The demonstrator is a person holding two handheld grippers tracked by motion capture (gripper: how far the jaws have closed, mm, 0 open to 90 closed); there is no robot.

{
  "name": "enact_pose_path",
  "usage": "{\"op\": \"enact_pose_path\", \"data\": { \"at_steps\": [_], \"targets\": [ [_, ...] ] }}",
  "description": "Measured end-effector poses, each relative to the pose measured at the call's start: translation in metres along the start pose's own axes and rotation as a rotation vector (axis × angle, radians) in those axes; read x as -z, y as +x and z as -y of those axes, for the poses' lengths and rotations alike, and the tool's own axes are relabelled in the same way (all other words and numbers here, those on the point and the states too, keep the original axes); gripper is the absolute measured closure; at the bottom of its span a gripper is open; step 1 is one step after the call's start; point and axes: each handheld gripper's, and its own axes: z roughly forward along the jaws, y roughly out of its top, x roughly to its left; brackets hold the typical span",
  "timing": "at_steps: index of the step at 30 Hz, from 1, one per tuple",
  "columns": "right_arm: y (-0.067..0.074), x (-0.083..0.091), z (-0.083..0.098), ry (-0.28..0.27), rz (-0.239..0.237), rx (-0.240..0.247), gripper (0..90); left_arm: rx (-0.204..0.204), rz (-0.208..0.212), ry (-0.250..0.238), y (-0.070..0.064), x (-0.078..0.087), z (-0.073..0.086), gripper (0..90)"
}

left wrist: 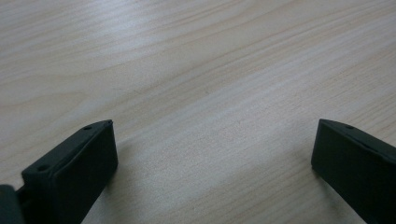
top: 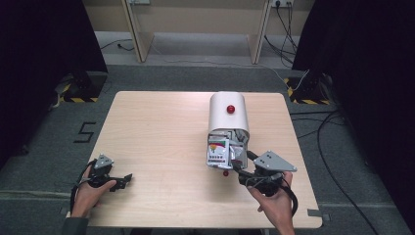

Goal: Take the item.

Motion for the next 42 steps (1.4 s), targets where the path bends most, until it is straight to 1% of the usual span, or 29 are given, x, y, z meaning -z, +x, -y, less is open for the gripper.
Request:
{"op": "enact_pose_path", "data": {
  "at_steps": [7,8,19,23,29,32,33,36,38,42],
  "targets": [
    [0.002,-0.010,-0.003,0.008,-0.006,0.006,42.8,0.001,-0.001,0.000,0.000,0.000,0.000,0.0],
    [0.003,-0.014,-0.003,0.012,-0.003,0.008,43.0,0.000,0.000,0.000,0.000,0.000,0.000,0.0],
    [0.003,-0.025,-0.004,0.030,0.022,0.026,45.8,0.001,0.000,0.000,0.000,0.000,0.000,0.0],
    [0.002,-0.030,-0.003,0.035,0.005,0.022,47.6,-0.001,0.000,0.002,0.000,0.000,0.000,0.0],
    [0.002,-0.030,-0.004,0.038,0.014,0.029,48.6,-0.001,0.000,0.002,0.000,0.000,0.000,0.0],
    [0.001,-0.027,-0.005,0.040,0.042,0.048,50.7,0.001,-0.001,0.000,0.000,0.000,0.000,0.0],
    [0.001,-0.027,-0.005,0.045,0.061,0.057,50.8,0.001,0.000,0.000,0.000,0.000,0.000,0.0],
    [-0.002,-0.024,-0.005,0.047,0.075,0.058,51.3,0.001,0.000,0.000,0.000,0.000,0.000,0.0],
    [-0.004,-0.023,-0.005,0.055,0.100,0.062,52.2,0.001,-0.001,0.001,0.000,0.000,0.000,0.0],
    [-0.006,-0.024,-0.004,0.066,0.103,0.065,53.7,-0.002,-0.001,0.002,0.000,0.000,0.000,0.0]
  ]
}}
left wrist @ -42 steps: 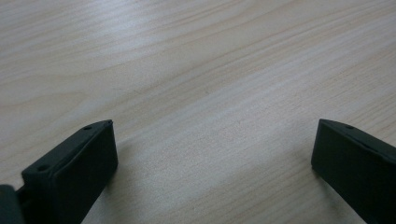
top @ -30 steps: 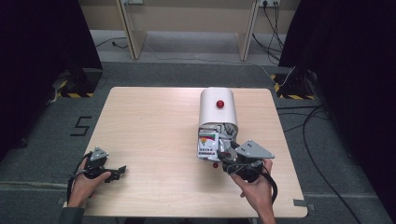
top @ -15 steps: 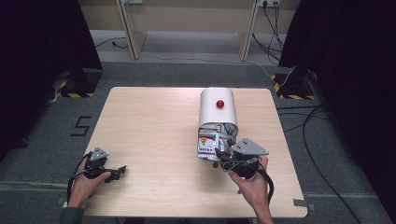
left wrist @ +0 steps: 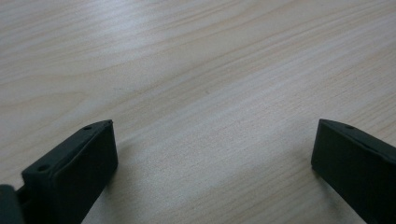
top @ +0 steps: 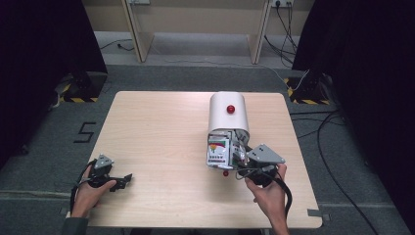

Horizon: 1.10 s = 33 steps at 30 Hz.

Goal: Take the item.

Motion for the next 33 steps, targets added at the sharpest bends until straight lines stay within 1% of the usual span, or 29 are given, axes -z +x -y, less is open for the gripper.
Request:
{"op": "enact_pose_path", "data": {
  "at_steps": [2,3,5,9,11,13,17,23,25,27,30,33],
  "targets": [
    [0.000,-0.002,0.001,0.001,0.006,0.005,56.1,0.000,0.000,0.000,0.000,0.000,0.000,0.0],
    [0.000,-0.003,0.001,0.000,-0.002,0.009,57.2,0.000,0.000,0.000,0.000,0.000,0.000,0.0],
    [0.002,-0.005,0.002,0.005,-0.003,0.015,58.4,0.000,0.000,0.000,0.000,0.000,0.000,0.0],
    [0.004,-0.008,0.003,0.006,0.007,0.026,60.4,0.000,0.000,0.000,0.000,0.000,0.000,0.0],
    [0.005,-0.010,0.004,0.004,0.023,0.040,63.7,0.000,0.000,0.000,0.000,0.000,0.000,0.0],
    [0.005,-0.010,0.004,-0.003,0.027,0.040,64.9,0.000,0.000,0.000,0.000,0.000,0.000,0.0],
    [0.003,-0.009,0.005,-0.018,0.046,0.052,72.3,0.000,0.000,0.000,0.000,0.000,0.000,0.0],
    [0.003,-0.001,0.003,-0.055,0.042,0.068,79.2,0.000,0.000,0.000,0.000,0.000,0.000,0.0],
    [0.003,0.003,0.002,-0.066,0.030,0.071,79.8,0.000,-0.001,0.000,0.000,0.000,0.000,0.0],
    [0.002,0.005,0.001,-0.074,0.023,0.066,80.2,0.000,0.000,0.000,0.000,0.000,0.000,0.0],
    [0.001,0.009,-0.001,-0.101,0.012,0.052,81.1,0.001,0.000,-0.001,0.000,0.000,0.000,0.0],
    [-0.001,0.013,-0.002,-0.123,-0.009,0.036,81.7,0.003,0.000,-0.002,0.000,0.000,0.000,0.0]
  ]
}}
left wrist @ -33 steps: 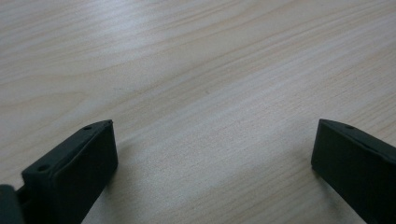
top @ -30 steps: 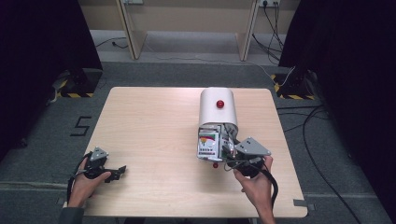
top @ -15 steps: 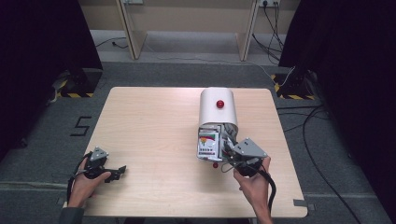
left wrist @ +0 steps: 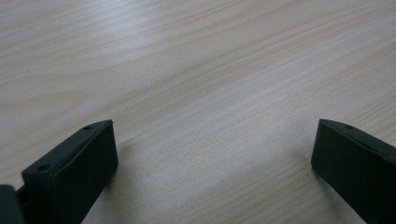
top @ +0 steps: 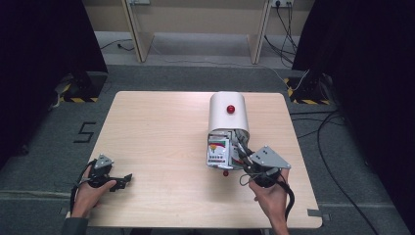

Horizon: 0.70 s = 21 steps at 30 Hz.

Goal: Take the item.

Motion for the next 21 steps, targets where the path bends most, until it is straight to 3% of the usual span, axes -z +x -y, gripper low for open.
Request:
{"op": "enact_pose_path", "data": {
  "at_steps": [21],
  "targets": [
    [-0.004,0.023,-0.010,-0.121,-0.015,-0.028,84.3,0.001,0.000,0.000,0.000,0.000,0.000,0.0]
  ]
}}
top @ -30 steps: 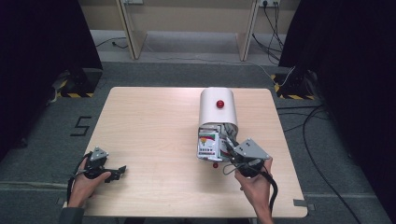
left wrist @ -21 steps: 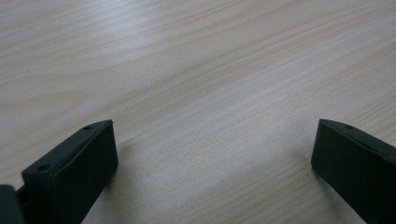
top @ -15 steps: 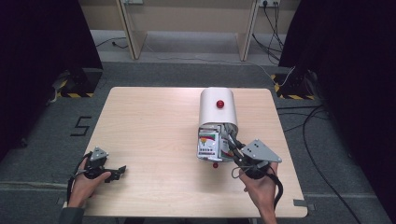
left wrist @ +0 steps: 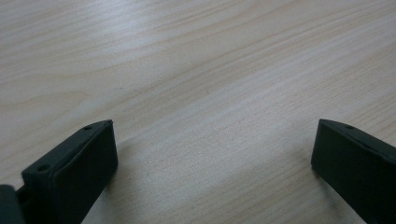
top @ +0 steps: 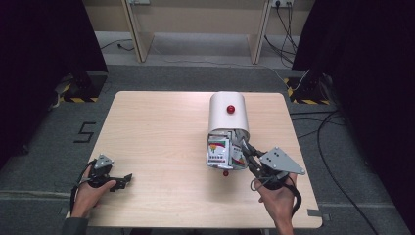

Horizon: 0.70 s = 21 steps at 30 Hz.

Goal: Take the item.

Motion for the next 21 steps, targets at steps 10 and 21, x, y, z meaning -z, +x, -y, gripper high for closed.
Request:
{"op": "enact_pose_path", "data": {
  "at_steps": [10,21],
  "targets": [
    [-0.007,0.011,-0.003,-0.021,0.014,-0.009,84.7,-0.001,0.000,0.000,0.000,0.000,0.000,0.0],
    [-0.022,0.018,0.002,-0.028,0.036,-0.042,85.0,0.000,0.000,0.000,0.000,0.000,0.000,0.0]
  ]
}}
